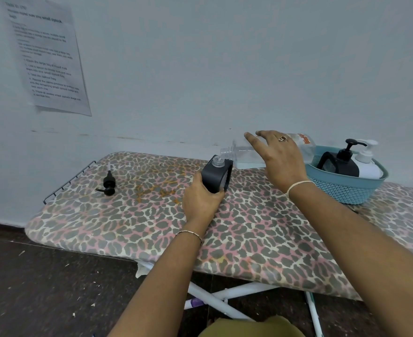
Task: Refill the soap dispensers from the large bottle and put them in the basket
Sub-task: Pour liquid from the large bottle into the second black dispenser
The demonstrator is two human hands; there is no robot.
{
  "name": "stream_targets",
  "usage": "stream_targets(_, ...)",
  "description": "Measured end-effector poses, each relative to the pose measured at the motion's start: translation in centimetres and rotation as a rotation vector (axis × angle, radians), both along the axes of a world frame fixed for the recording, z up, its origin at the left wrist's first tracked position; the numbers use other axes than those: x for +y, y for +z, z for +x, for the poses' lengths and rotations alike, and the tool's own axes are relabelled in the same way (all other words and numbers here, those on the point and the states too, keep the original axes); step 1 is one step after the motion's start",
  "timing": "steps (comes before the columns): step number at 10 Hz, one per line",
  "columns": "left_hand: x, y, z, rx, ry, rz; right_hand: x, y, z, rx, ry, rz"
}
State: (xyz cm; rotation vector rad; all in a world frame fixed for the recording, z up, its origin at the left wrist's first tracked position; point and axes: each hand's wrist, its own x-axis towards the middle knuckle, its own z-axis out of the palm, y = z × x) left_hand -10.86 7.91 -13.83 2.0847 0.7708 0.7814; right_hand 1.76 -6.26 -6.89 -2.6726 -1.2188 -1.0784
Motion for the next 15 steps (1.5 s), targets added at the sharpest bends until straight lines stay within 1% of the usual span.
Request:
stream_targets(8, -0.11, 0.21, -0.13, 0.010, -0.004, -0.001, 0.01, -0.03, -0.06, -0.032, -0.003, 0.004)
stream_targets(15, -0.11, 0.17, -0.10, 0.005, -0.002, 0.005, 0.01, 0.52, -0.09, -0.064, 0.016, -0.038)
